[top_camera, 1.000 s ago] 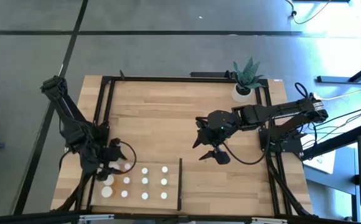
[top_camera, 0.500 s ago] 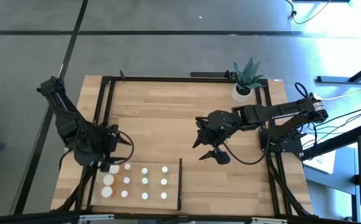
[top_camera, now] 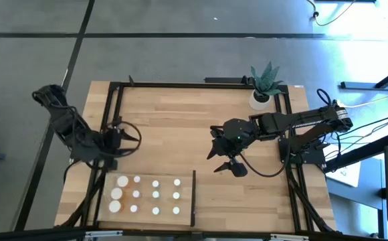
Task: Pick and place medicine bottles onto shelf by color
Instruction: Return to Home Position
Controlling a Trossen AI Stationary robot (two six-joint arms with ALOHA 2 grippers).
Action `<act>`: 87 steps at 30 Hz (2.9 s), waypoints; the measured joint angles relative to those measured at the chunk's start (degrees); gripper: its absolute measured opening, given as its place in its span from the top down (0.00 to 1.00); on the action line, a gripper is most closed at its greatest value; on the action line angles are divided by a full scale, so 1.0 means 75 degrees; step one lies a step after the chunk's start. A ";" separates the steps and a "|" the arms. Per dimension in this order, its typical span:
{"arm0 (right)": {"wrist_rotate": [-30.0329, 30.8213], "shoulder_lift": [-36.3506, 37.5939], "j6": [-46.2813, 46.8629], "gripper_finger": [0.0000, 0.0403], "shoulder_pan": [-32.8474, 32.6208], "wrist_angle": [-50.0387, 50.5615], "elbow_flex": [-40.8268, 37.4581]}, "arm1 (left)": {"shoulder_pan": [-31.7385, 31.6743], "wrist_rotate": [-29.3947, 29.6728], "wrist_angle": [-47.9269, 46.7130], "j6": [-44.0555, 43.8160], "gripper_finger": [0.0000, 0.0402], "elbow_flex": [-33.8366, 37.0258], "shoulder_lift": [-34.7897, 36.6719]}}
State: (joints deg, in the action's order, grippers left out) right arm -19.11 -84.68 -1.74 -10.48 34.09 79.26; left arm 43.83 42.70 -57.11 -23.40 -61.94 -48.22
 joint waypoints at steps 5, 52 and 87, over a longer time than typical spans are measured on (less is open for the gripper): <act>0.0000 0.0000 0.0005 0.35 0.0002 -0.0074 0.0000 | -0.0246 0.0427 -0.0410 0.0447 0.80 -0.0023 0.0351; 0.3281 0.3055 -0.0137 0.98 -0.0083 -0.0553 -0.1166 | -0.0529 0.1141 0.2862 0.4607 1.00 0.2477 0.5565; 0.5021 0.9334 0.0510 0.98 -0.0082 -0.3548 -0.6821 | -0.0845 0.1491 0.8095 0.6124 1.00 0.6052 0.6273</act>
State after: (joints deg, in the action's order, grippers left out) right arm 18.55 -14.68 2.09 -11.09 7.48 28.11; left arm 37.49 53.88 3.60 22.54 -16.55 -1.17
